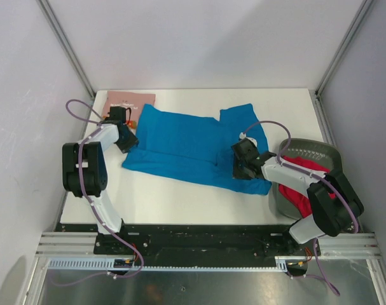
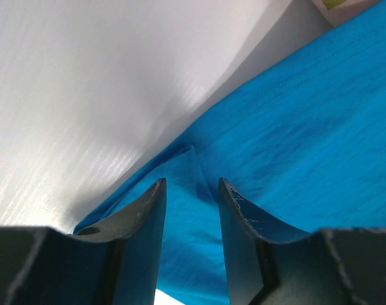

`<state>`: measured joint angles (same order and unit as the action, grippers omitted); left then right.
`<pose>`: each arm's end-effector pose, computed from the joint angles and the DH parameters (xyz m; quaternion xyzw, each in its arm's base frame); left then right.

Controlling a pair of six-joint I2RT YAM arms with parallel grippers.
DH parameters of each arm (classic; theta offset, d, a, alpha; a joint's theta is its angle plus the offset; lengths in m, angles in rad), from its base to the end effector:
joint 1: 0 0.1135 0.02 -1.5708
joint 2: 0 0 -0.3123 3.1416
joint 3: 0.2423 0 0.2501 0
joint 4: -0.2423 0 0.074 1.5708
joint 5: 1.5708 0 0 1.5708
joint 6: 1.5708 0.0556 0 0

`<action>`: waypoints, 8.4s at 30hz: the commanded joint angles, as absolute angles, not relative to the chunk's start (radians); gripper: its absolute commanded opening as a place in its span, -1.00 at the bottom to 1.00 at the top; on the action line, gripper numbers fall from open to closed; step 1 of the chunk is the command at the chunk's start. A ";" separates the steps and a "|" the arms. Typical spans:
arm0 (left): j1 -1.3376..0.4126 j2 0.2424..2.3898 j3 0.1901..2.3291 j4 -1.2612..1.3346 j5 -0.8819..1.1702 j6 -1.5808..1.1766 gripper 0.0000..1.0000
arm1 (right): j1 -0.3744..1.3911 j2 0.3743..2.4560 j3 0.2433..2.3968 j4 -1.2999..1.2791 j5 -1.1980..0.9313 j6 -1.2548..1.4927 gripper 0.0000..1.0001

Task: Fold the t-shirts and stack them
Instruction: Fold the flattened tshirt in 1/3 of the way

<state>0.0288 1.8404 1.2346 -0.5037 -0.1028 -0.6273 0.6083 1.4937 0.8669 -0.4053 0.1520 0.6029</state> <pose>0.3942 0.0171 0.2098 -0.3244 0.9166 -0.0195 0.2329 0.2460 0.1611 0.2204 0.0176 0.9612 0.0909 0.2598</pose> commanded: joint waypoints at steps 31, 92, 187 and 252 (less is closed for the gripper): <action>0.018 1.864 1.349 -0.501 -0.195 -0.657 -1.00 | 0.604 1.513 0.768 -0.334 0.198 0.625 -0.39; 0.147 1.494 0.917 -0.498 -0.216 -0.748 -0.26 | 0.578 1.419 0.748 -0.358 0.200 0.633 -0.41; 0.256 1.269 0.621 -0.650 -0.472 -0.895 -1.00 | 0.561 0.934 0.391 -0.425 0.286 0.968 -0.34; 0.035 1.978 1.545 -0.542 -0.346 -0.430 -0.27 | 0.361 1.553 1.172 -0.354 -0.131 0.529 -0.01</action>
